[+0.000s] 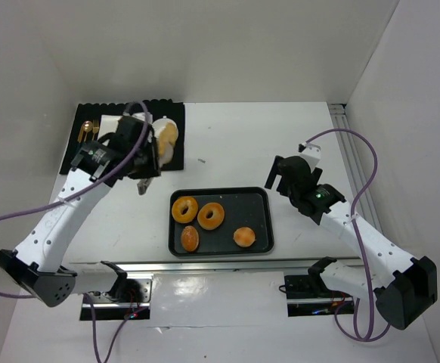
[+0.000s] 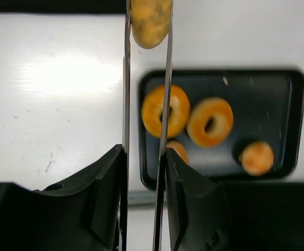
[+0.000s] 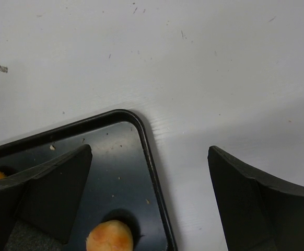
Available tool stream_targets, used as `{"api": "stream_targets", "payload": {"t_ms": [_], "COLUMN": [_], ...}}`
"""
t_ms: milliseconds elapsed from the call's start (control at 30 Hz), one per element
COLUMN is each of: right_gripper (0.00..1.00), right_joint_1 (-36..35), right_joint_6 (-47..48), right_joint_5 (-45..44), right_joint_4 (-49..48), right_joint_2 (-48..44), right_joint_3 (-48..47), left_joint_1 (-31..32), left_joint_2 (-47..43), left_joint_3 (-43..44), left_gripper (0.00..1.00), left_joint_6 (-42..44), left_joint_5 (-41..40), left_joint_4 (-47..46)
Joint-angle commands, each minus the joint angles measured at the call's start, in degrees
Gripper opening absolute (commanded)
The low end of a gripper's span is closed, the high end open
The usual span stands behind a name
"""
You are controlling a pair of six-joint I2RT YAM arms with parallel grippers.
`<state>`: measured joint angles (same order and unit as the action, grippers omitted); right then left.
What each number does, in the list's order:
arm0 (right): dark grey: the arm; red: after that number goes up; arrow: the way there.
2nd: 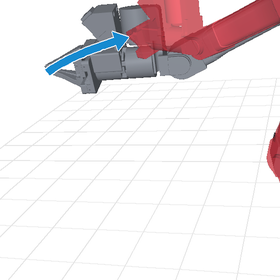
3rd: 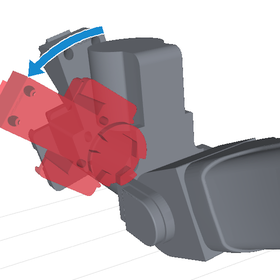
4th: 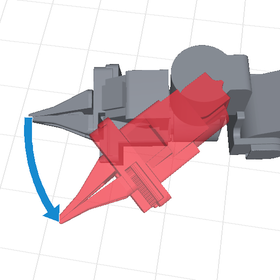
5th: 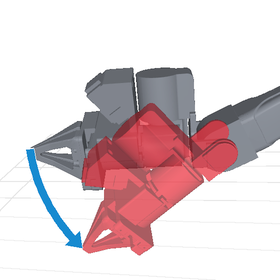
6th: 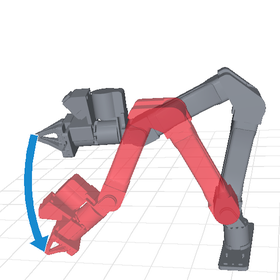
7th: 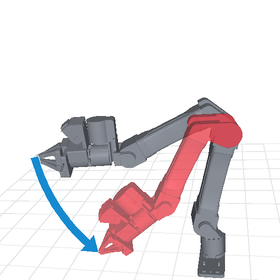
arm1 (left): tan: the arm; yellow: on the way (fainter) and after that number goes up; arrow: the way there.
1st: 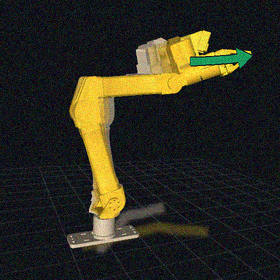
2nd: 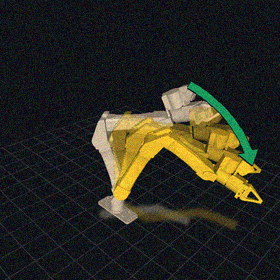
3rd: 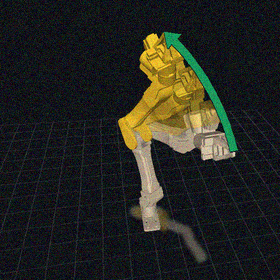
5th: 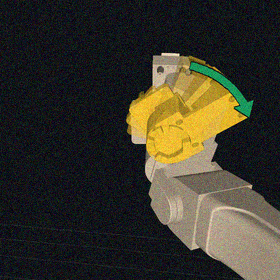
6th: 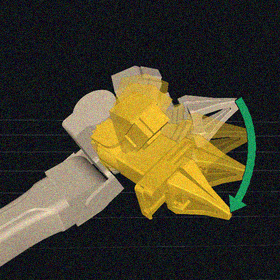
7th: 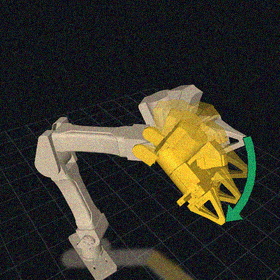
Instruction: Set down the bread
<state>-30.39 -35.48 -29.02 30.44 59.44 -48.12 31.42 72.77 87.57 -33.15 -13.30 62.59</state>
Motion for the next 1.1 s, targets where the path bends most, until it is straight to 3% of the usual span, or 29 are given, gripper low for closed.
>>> {"api": "stream_targets", "payload": {"t_ms": [0,133,267,400,533,833,967,1067], "right_gripper": [0.99,0.99,0.99,0.99,0.99,0.99,0.99,0.99], "right_joint_1": [-0.46,-0.46,-0.46,-0.46,-0.46,-0.46,-0.46,-0.46], "right_joint_6": [0.59,0.59,0.59,0.59,0.59,0.06,0.06,0.06], "right_joint_5": [0.10,0.10,0.10,0.10,-0.96,-0.43,-0.96,-0.96], "right_joint_4": [-3.36,-3.37,-3.37,-3.37,-2.84,-2.84,-2.84,-2.84], "right_joint_2": [-0.55,-0.55,-0.03,0.50,1.03,3.83,3.84,3.84], "right_joint_3": [0.12,0.66,1.18,1.18,1.18,0.13,-0.40,-0.40], "left_joint_1": [-10.28,-22.93,-31.23,-36.85,-38.88,-37.31,-37.31,-36.78], "left_joint_2": [-2.01,-1.41,1.31,10.09,17.13,27.69,28.83,28.83], "left_joint_3": [0.07,-6.86,-12.85,-8.94,-7.33,0.49,1.02,1.02], "left_gripper": [0.40,0.38,0.38,0.39,0.39,0.41,0.58,0.60], "left_joint_6": [-1.40,-3.32,-6.40,-7.54,-6.94,-6.84,-6.84,-6.84], "left_joint_5": [-6.30,-7.97,-5.33,-3.05,-0.69,1.17,1.70,1.70], "left_joint_4": [-5.80,-13.18,-23.02,-27.78,-32.33,-32.00,-32.00,-30.87]}}
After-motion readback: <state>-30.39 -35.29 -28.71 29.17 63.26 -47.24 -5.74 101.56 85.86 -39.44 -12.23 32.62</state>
